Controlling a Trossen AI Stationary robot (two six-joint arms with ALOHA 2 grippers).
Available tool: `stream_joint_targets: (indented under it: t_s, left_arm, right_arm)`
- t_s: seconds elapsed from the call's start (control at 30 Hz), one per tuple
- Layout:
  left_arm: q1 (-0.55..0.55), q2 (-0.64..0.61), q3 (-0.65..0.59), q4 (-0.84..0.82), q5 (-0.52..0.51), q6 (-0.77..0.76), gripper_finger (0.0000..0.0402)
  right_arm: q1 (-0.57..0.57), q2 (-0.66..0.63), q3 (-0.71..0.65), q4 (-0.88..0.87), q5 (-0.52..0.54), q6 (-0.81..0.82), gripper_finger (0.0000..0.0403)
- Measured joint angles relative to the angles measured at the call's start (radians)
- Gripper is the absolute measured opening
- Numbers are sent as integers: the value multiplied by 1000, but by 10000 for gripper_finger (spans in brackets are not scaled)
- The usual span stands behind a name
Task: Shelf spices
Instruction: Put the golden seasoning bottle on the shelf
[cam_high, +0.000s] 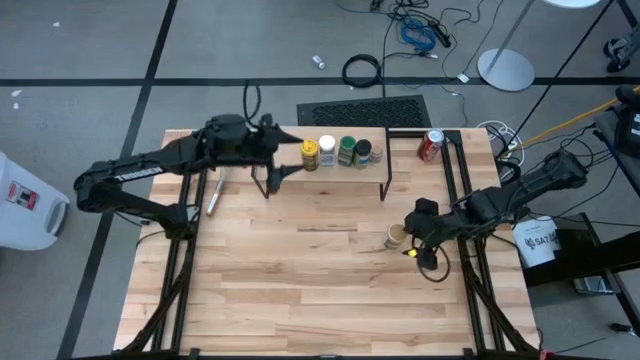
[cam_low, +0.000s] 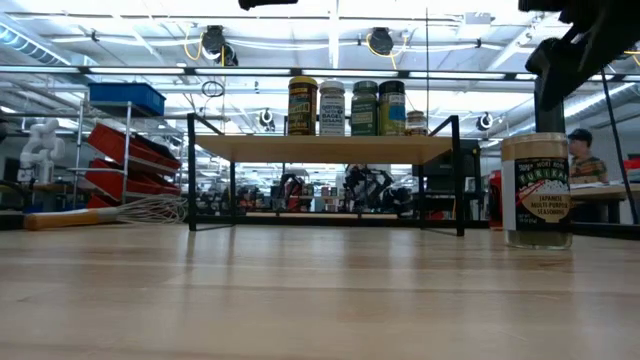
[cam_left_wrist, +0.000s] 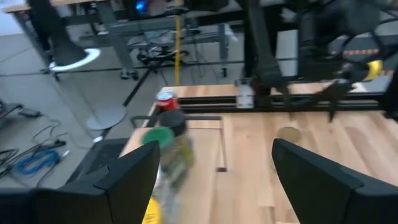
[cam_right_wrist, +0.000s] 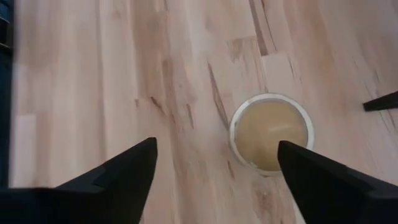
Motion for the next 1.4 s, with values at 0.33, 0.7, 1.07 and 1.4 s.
stream_joint_targets:
  t_s: [0.33, 0.7, 1.07, 1.4]
  left_arm:
    - [-148, 3, -28, 0, -94, 2, 320]
    - [-199, 10, -29, 34, -152, 6, 320]
    - [-214, 12, -29, 35, -150, 2, 320]
    - [-236, 13, -29, 34, -149, -4, 320]
  right_arm:
    - [-40, 82, -1, 5, 68, 29, 395]
    - [-156, 123, -1, 15, -2, -26, 400]
    - [-250, 243, -1, 44, -131, -113, 397]
    - [-306, 298, -1, 42, -179, -151, 367]
